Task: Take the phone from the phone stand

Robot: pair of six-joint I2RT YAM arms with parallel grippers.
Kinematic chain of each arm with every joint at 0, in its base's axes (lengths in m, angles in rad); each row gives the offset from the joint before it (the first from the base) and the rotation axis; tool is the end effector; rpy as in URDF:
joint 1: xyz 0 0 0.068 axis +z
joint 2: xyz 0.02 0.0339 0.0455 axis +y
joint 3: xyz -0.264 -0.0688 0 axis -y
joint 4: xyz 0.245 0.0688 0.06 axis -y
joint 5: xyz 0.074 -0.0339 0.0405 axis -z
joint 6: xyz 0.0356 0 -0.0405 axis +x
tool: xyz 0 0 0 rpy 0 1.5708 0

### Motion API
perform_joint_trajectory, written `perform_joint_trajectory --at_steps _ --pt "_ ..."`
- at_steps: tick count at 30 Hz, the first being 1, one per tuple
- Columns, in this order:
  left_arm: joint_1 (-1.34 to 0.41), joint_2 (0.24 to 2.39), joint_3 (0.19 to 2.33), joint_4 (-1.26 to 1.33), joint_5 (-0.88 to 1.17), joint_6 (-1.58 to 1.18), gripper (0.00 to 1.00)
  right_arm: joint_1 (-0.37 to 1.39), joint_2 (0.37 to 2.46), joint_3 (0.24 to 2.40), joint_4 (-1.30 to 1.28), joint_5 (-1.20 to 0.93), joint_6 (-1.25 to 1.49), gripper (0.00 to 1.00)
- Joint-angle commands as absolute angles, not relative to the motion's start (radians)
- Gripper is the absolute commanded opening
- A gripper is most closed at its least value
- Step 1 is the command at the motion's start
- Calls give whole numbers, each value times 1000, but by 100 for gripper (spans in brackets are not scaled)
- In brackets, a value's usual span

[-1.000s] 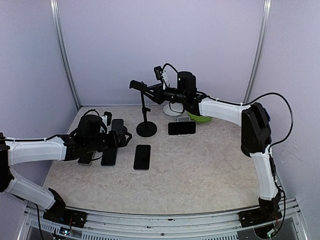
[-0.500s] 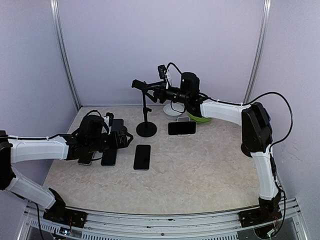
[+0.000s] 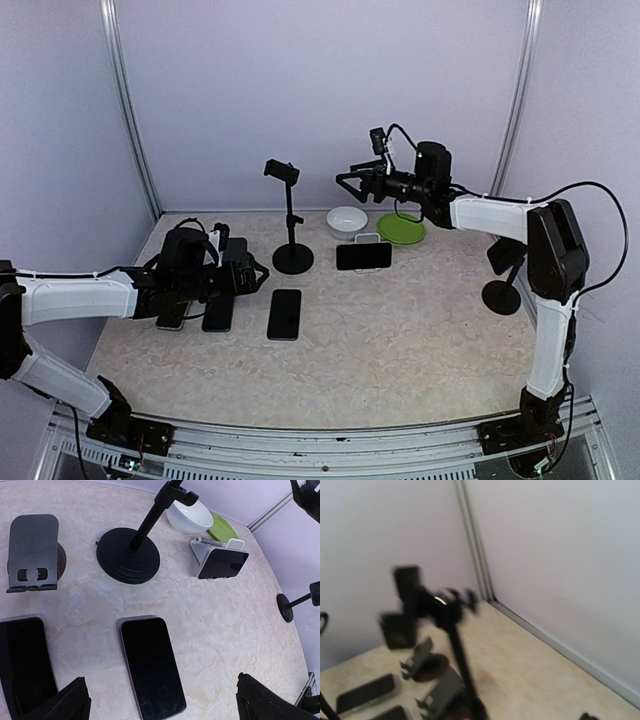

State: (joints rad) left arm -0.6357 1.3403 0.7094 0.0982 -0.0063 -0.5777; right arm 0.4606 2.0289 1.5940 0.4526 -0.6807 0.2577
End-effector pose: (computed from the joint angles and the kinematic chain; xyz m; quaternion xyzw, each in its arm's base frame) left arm 0.2313 -0.1704 0.2188 0.0236 0.8680 -0.2806 0.4091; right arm 0.4253 0.2360 0.3033 -0.3038 0.6331 0.4554 0.5473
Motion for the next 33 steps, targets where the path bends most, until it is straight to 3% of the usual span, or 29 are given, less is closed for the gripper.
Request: perform_joint_trajectory --at_steps 1,9,23,33 --pt "-647 1352 745 130 3 -582 99 390 2007 1581 289 -762 186 85" --pt "-667 1360 765 112 -11 -578 99 287 2032 1569 74 -846 20 85" --pt "-678 1348 767 101 -22 -578 99 271 2282 1853 -330 -876 -223 85" --pt "-684 1358 777 111 -16 -582 99 288 2325 1829 -414 -894 -291 70"
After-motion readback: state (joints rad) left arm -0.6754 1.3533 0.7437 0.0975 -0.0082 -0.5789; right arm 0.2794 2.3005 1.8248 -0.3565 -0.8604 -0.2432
